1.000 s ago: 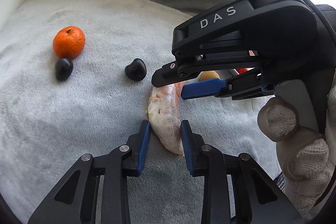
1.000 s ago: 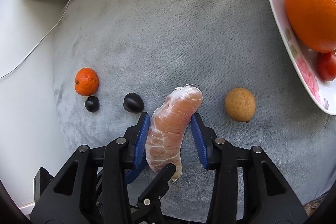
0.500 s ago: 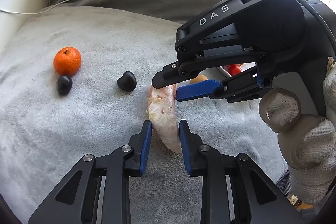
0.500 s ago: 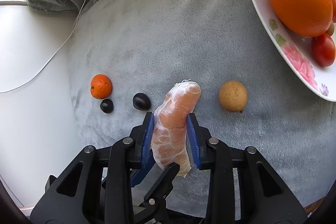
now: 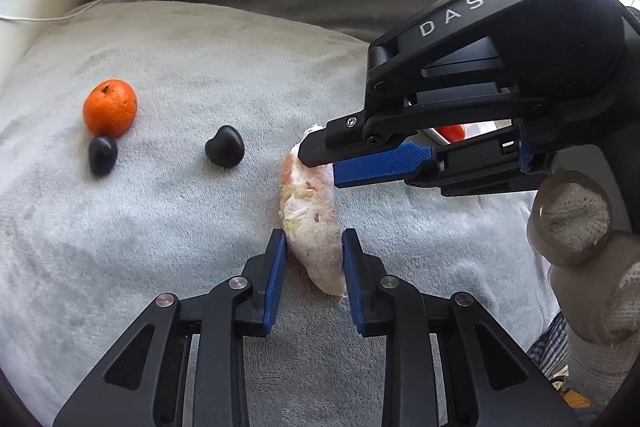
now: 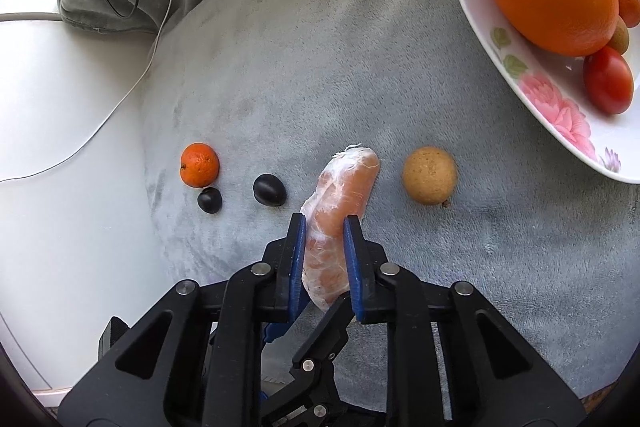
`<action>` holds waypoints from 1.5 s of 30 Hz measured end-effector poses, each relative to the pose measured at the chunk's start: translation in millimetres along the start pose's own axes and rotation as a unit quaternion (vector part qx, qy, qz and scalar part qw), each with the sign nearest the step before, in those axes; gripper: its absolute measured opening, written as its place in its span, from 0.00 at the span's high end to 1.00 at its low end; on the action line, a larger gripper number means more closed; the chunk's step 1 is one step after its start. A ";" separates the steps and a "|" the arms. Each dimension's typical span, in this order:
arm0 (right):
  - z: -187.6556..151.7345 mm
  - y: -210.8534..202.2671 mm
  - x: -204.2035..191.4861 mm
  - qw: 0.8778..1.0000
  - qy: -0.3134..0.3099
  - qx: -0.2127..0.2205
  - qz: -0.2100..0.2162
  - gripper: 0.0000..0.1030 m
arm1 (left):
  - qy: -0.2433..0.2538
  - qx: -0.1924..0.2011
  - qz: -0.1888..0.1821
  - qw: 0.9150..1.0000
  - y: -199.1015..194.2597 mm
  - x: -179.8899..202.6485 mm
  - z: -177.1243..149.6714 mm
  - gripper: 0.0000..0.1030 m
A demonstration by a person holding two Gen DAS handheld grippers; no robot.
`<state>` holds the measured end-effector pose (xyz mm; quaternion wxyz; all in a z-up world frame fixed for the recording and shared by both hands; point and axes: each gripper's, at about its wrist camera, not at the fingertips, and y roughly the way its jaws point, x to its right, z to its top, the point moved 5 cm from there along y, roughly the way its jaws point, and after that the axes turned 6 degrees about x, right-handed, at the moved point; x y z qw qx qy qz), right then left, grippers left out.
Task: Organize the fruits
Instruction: 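Close both tools around the peeled grapefruit segment and lift it, then carry the grapefruit segment with both tools over the white plate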
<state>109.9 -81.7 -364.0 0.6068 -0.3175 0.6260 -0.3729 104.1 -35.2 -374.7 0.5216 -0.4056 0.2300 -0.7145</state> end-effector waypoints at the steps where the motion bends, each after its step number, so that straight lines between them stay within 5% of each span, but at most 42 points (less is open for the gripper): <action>1: 0.6 -0.9 0.5 1.000 -0.001 0.002 -0.001 0.81 | 0.003 0.002 0.000 1.000 1.5 1.9 2.8 0.75; 21: 8.3 -10.6 1.9 1.000 -0.002 -0.007 0.007 0.81 | 0.108 0.036 0.026 0.993 -6.6 27.5 0.8 0.75; 27: 11.6 -8.1 -4.5 1.000 -0.006 -0.008 0.010 0.60 | 0.125 0.038 0.031 0.991 -9.6 33.2 -2.7 0.75; 37: 15.7 9.4 -5.2 0.999 -0.012 -0.021 -0.021 0.65 | 0.122 0.041 0.031 0.991 -11.1 39.6 -3.3 0.75; 45: 13.5 -3.3 -5.9 1.000 -0.003 -0.012 -0.007 0.67 | 0.125 0.049 0.024 0.991 -22.5 43.4 -2.6 0.75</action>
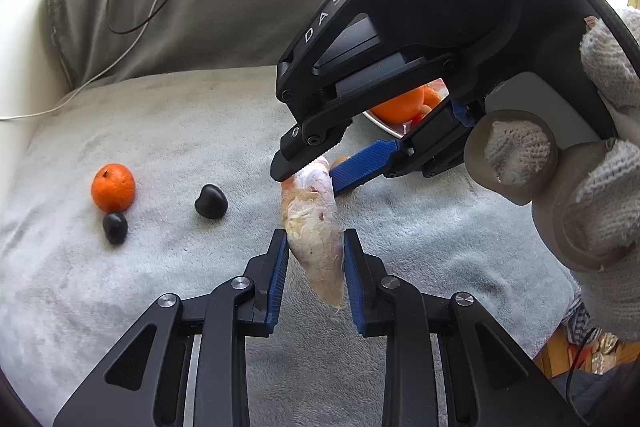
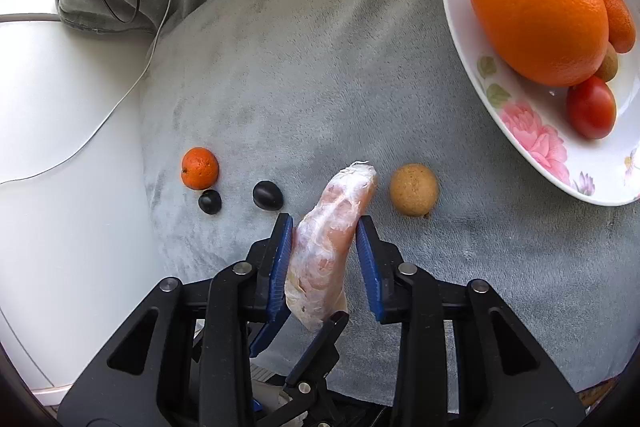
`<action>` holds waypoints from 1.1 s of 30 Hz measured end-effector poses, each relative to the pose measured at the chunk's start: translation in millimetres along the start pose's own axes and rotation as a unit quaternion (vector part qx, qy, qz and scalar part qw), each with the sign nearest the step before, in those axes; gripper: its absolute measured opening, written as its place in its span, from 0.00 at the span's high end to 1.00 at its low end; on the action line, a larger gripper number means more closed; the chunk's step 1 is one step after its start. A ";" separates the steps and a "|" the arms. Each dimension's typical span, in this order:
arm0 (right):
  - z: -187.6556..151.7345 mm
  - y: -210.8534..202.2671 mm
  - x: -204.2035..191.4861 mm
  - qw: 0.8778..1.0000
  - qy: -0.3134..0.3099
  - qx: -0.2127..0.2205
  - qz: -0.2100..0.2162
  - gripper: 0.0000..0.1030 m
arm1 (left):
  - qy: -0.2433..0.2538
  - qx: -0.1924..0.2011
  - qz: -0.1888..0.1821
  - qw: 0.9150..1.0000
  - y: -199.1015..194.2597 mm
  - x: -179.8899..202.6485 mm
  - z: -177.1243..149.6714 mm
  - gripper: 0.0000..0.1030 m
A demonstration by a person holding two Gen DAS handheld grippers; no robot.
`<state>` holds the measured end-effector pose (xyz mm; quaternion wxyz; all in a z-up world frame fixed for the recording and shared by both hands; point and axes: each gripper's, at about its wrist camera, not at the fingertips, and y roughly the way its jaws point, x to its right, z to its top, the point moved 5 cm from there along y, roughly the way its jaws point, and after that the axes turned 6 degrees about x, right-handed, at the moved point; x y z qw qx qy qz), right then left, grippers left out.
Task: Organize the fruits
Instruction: 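Carry the grapefruit segment with both tools over the white plate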
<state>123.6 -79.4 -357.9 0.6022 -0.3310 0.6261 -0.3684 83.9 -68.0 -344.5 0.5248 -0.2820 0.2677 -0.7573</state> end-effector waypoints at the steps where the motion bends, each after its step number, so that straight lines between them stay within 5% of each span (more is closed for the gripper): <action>1: -0.8 -4.1 0.1 1.000 0.002 0.002 0.003 0.67 | 0.001 0.003 -0.001 1.000 -3.1 1.4 1.2 0.75; 18: 6.5 -89.5 38.5 0.997 0.032 0.069 0.019 0.67 | 0.049 0.040 -0.054 0.997 -24.4 64.9 35.0 0.75; 33: 40.3 -150.4 109.4 0.989 0.082 0.124 0.004 0.70 | 0.079 0.034 -0.114 0.990 17.5 123.9 68.6 0.75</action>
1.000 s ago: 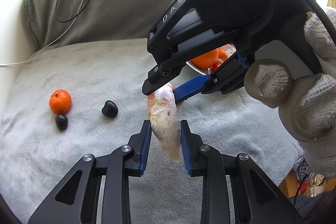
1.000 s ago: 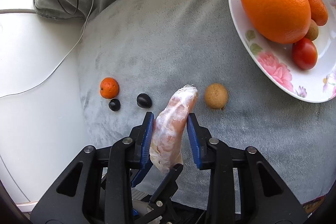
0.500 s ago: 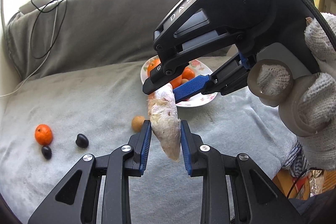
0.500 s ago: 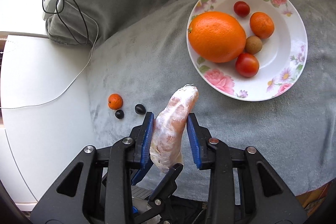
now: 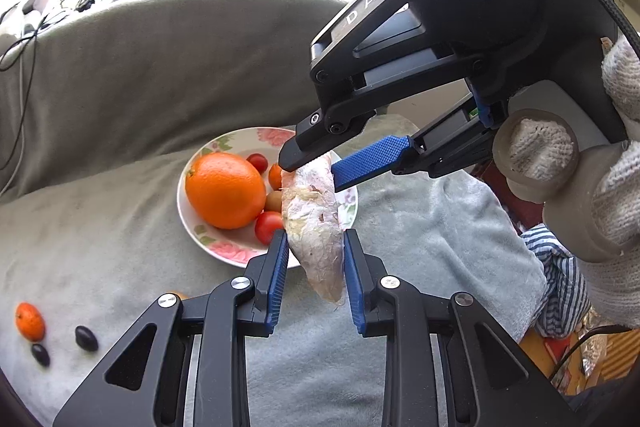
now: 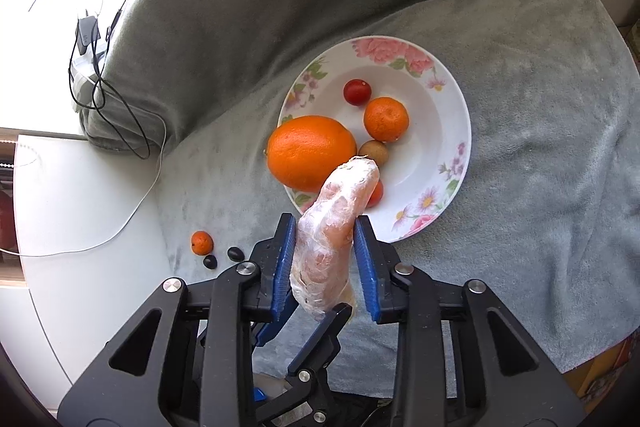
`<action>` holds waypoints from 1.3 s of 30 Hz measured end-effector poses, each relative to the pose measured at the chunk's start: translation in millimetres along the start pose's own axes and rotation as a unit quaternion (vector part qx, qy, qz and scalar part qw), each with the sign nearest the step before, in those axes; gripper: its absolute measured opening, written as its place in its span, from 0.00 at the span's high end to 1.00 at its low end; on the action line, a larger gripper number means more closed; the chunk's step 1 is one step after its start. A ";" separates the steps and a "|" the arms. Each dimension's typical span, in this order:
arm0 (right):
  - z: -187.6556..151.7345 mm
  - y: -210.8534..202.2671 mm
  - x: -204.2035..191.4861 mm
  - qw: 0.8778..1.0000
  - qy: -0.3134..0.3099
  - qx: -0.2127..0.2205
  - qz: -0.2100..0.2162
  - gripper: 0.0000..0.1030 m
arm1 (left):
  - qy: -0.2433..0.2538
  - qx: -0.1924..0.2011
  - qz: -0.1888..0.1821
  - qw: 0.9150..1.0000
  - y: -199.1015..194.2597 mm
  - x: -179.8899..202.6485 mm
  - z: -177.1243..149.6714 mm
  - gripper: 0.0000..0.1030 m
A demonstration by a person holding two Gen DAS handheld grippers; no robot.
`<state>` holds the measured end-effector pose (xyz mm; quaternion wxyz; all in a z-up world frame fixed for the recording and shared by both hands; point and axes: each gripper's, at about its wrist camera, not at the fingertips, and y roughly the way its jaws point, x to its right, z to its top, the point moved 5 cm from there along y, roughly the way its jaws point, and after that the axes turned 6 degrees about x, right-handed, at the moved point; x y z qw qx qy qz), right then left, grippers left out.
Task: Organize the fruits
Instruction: 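Carry the grapefruit segment with both tools over the white plate, then open both tools to set the grapefruit segment on the plate and withdraw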
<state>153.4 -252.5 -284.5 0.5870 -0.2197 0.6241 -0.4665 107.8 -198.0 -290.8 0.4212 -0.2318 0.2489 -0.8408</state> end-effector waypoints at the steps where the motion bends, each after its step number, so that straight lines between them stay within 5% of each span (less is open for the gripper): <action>1: 3.2 0.8 2.3 1.000 0.001 0.003 -0.002 0.70 | 0.000 -0.001 -0.001 1.000 5.5 1.0 1.5 0.75; 8: 24.3 11.5 23.4 1.000 0.019 0.009 -0.008 0.82 | 0.005 -0.014 0.001 1.000 42.7 -2.0 11.6 0.75; 18: 38.5 9.1 29.5 0.999 0.016 0.029 -0.008 0.83 | -0.004 -0.036 0.035 0.999 61.8 -15.8 11.1 0.73; 22: 38.2 3.8 27.5 0.999 0.009 0.036 -0.011 0.83 | -0.013 -0.036 0.044 0.998 58.4 -24.5 11.5 0.47; 25: 36.7 2.1 25.4 0.999 0.001 0.040 -0.015 0.83 | -0.018 -0.030 0.045 0.998 51.8 -27.6 10.5 0.42; 37: 28.9 -16.2 15.5 0.995 -0.053 0.071 -0.039 0.71 | -0.038 -0.026 0.045 0.998 18.1 -38.2 1.1 0.39; 39: 26.1 -18.3 10.9 0.994 -0.064 0.077 -0.042 0.57 | -0.044 -0.024 0.047 0.998 10.4 -42.1 1.3 0.39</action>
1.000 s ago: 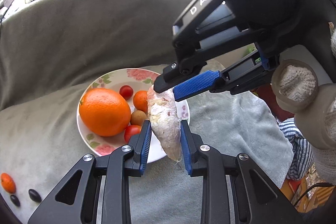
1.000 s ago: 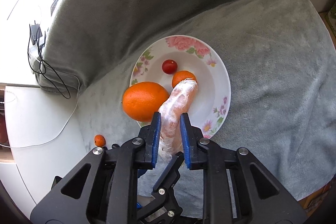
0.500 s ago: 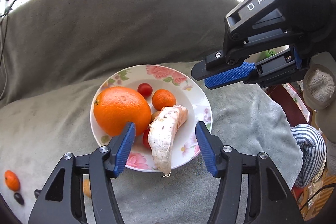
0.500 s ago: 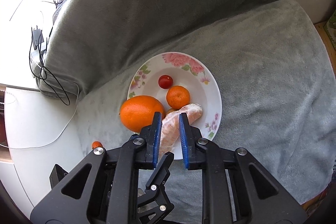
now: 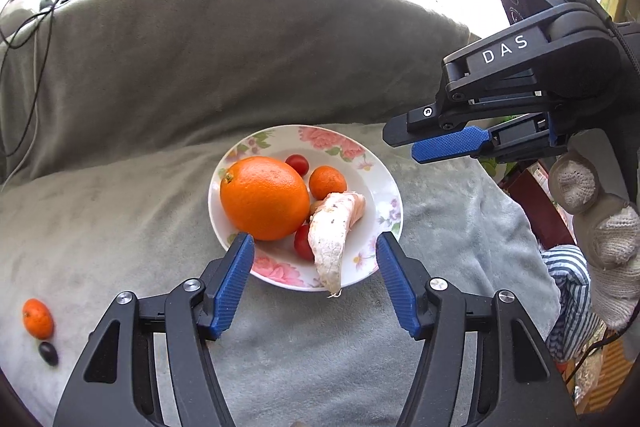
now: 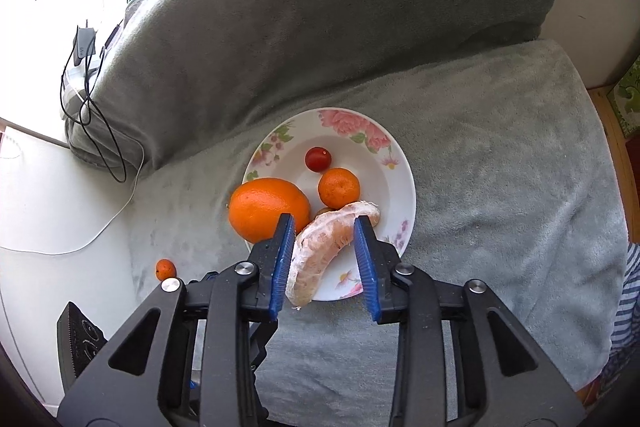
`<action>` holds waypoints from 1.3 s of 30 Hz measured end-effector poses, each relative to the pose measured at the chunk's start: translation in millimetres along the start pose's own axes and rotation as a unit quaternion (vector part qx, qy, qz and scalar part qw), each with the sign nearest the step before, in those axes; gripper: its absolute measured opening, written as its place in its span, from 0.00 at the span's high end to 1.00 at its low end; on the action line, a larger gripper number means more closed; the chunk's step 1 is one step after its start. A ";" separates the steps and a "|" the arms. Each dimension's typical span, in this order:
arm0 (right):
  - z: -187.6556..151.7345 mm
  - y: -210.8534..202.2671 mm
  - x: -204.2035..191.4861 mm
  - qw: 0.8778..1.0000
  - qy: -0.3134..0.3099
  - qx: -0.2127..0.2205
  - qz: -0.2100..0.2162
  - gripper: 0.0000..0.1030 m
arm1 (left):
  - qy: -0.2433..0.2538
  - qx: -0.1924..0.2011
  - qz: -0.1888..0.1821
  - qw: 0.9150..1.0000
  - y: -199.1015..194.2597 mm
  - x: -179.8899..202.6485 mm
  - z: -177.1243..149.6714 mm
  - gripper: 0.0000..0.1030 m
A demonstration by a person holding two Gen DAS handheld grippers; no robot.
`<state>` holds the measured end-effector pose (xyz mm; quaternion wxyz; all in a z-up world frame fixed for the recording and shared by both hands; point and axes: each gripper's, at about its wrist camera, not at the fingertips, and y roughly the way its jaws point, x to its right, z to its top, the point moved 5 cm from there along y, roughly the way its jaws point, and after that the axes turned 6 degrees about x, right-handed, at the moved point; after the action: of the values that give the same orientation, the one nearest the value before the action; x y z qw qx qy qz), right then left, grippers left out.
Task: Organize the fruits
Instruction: 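Open both tools to set the grapefruit segment on the plate and withdraw, then move the left tool toward a dark plum while the right tool approaches another dark plum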
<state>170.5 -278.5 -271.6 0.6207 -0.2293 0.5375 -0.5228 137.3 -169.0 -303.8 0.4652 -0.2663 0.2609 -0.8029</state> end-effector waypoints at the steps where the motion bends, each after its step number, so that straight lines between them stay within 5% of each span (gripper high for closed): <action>1: -0.7 -1.5 -2.1 1.000 -0.005 0.005 -0.001 0.51 | -0.004 0.002 0.002 1.000 -4.1 -3.0 0.2 0.39; 3: -1.7 -6.1 -7.4 1.000 -0.015 0.021 -0.006 0.38 | -0.013 0.004 0.006 1.000 -12.0 -10.3 -0.1 0.39; 8: -6.0 -11.0 -29.0 0.998 -0.058 0.037 -0.009 0.38 | -0.038 0.013 0.026 0.999 -33.0 -33.4 -1.5 0.39; 11: -9.0 -12.4 -44.3 0.995 -0.084 0.051 -0.010 0.27 | -0.054 0.015 0.043 0.997 -45.5 -51.0 -4.1 0.39; 21: -25.3 -12.8 -102.9 0.975 -0.203 0.087 -0.008 0.27 | -0.103 0.003 0.109 0.989 -77.9 -115.0 -30.9 0.39; 39: -75.5 47.8 -152.2 0.962 -0.273 -0.007 0.016 0.27 | -0.191 -0.018 0.190 0.963 -103.3 -203.4 -76.6 0.39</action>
<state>140.1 -104.6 -270.9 0.7505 -0.3588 0.3550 -0.4267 109.6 68.9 -327.8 0.6457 -0.3689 0.2276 -0.6287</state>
